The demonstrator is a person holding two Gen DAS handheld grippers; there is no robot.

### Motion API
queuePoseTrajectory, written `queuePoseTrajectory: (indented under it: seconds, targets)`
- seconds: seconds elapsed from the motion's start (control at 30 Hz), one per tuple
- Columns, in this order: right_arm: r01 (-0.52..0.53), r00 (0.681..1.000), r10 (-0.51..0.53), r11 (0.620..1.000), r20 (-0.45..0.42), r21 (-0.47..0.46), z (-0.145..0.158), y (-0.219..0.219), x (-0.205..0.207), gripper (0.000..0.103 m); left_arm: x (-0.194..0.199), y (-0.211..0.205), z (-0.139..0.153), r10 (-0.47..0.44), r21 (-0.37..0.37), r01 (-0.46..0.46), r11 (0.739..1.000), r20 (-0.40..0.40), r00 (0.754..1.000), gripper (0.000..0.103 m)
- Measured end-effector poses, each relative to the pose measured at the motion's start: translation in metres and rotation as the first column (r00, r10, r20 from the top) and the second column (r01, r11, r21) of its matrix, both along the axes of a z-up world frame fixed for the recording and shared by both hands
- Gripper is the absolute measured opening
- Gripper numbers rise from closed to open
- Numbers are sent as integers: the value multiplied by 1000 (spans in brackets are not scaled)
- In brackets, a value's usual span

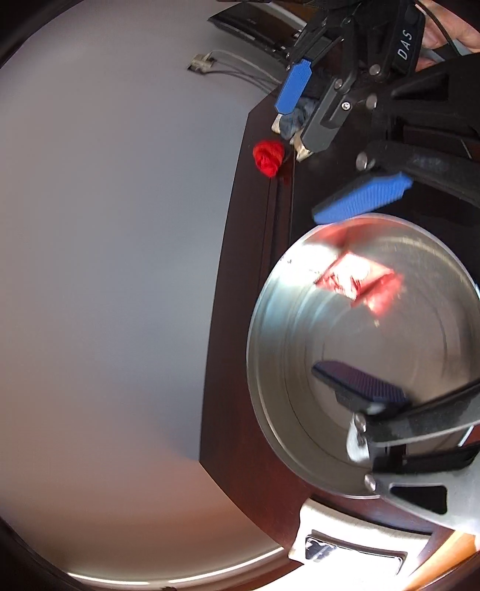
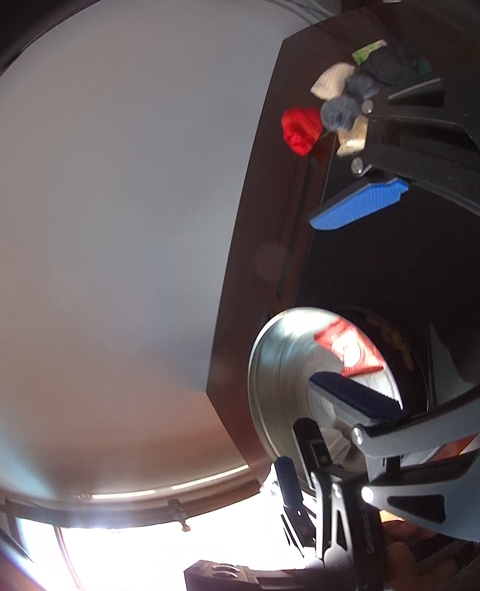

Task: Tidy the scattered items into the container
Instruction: 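Open both grippers to drop the sock and red bag into the basin, then move both grippers back toward the pile of socks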

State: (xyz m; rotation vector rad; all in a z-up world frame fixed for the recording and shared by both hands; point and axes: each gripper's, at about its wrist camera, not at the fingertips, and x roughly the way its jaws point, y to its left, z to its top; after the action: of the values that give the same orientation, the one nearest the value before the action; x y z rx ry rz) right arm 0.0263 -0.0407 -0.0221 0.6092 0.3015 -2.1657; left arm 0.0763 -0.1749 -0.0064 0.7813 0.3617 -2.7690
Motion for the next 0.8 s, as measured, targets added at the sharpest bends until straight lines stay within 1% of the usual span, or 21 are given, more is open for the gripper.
queuePoseTrajectory:
  seconds: [0.13,0.3,0.57,0.8]
  targets:
    - [71,997,-71,997,7,-15,4,31,-13,83,-14,25,4,-69,-12,69,998,-6,998,87]
    - [145,989,-145,989,23,-22,3,63,-27,83,-31,51,7,-134,-21,134,991,-8,991,87]
    - [228,973,-226,973,45,-30,1,99,-48,83,-53,80,6,-206,-22,206,978,-5,979,87]
    - [293,956,-291,956,44,-25,0,129,-59,84,-72,108,3,-263,-18,262,965,-8,965,88]
